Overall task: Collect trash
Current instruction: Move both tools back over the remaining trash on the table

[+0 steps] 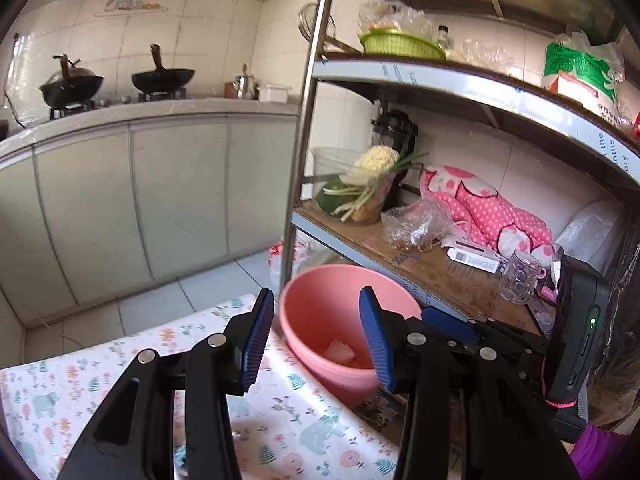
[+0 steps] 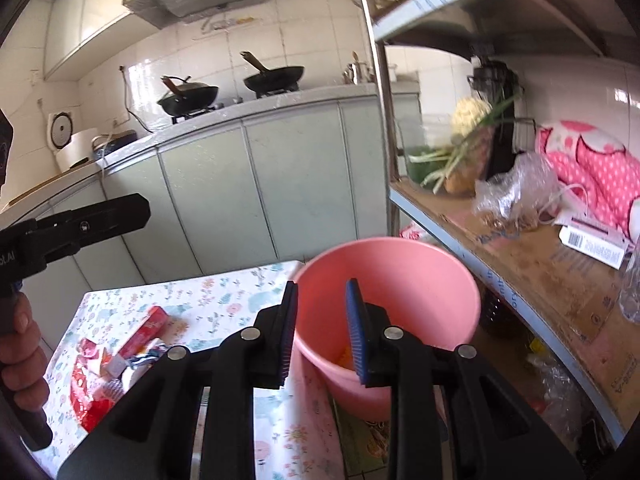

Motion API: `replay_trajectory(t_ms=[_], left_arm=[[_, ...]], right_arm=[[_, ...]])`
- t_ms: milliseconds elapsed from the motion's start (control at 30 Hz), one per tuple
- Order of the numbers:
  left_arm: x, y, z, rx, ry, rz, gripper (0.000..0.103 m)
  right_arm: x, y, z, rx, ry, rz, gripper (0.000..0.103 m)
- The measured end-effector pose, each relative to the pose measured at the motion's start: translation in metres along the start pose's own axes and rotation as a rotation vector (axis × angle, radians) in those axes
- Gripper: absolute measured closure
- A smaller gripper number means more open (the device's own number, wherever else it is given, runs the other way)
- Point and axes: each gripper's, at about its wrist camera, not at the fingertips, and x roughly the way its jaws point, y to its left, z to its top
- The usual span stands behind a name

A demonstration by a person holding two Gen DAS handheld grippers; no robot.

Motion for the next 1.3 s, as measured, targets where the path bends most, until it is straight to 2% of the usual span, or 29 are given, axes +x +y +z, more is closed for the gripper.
replay_trajectory(t_ms=[167,333,600,767,900,1067,1300], left_arm=[[-0.05,0.025,-0.007,-0.029,-0.05,0.064,0.059],[-0.096,0.05,-0.022,-0.041,-0.089,0.16,0.059],[-0.157,0.092,-0.053,-0.063,-0.119,0.333,0.059],[-0.182,0.125,-0.074,-0.126,-0.108,0.415,0.059],[-0.19,0.152,-0.094,-0.194,-0.075,0.471,0.059],[-0.182,0.178,-0.121,-0.253,-0.011,0.495,0.059],[-0.142,0.212,-0.157,-0.345,0.115,0.459,0.059]], right_arm=[[-0.016,0.028,0.0,-0.052,-0.029,0.013,0.078],[-0.027,0.054,-0.006,-0.093,-0.032,0.029,0.078],[-0.037,0.073,-0.014,-0.07,-0.044,0.089,0.078],[-0.033,0.084,-0.02,-0.097,0.012,0.124,0.078],[-0.027,0.091,-0.028,-0.107,0.048,0.142,0.078],[-0.019,0.099,-0.035,-0.114,0.091,0.16,0.078],[-0.006,0.103,-0.047,-0.131,0.15,0.171,0.078]])
